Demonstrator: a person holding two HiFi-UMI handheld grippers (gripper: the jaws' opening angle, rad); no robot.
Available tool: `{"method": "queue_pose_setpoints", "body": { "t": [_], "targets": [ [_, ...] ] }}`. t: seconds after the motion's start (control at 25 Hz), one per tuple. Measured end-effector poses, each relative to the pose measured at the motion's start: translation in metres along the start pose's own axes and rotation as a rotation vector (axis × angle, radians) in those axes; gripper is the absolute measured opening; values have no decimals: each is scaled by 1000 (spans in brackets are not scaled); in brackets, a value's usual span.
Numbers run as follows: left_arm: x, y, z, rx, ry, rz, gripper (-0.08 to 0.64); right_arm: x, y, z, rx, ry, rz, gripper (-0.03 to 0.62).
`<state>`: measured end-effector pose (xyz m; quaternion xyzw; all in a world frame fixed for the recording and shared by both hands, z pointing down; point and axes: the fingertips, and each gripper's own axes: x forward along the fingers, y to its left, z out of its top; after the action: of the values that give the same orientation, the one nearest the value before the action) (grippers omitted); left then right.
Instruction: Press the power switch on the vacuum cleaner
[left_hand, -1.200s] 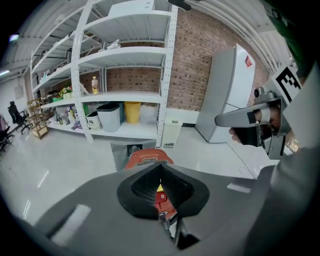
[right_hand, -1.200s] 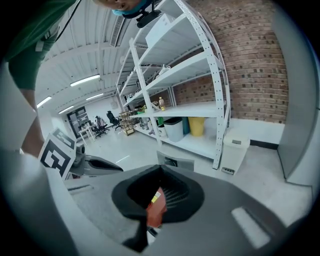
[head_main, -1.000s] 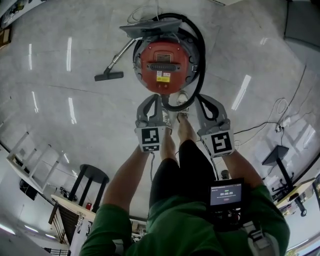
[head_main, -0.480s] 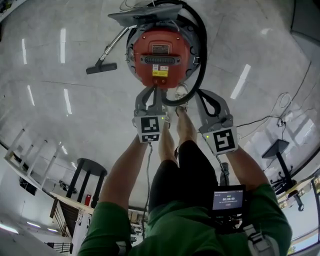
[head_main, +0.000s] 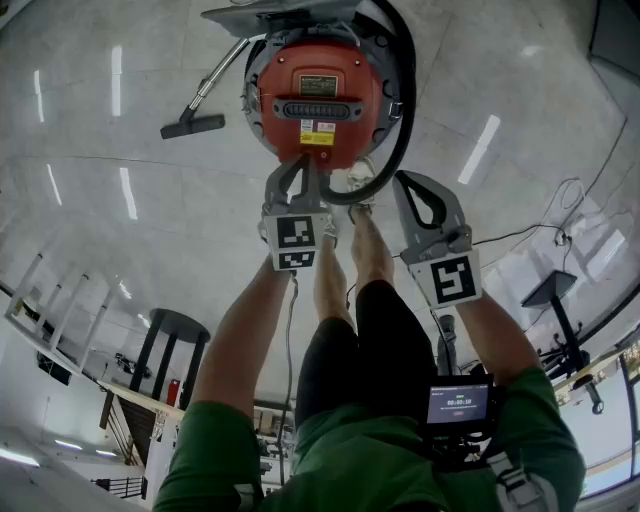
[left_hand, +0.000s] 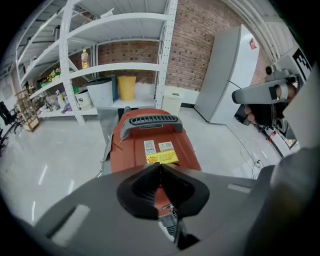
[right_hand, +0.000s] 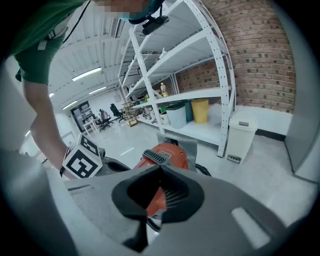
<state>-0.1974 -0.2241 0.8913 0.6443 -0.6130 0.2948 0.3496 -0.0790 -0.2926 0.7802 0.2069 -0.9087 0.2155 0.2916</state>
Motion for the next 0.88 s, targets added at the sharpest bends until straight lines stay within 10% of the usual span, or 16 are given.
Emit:
{"method": "queue_pose_setpoints", "body": {
  "t": [0.88],
  "targets": [
    [4,3,-4,12,-7,-34,11,5,-9,-7,20,16,-22,2]
  ]
}}
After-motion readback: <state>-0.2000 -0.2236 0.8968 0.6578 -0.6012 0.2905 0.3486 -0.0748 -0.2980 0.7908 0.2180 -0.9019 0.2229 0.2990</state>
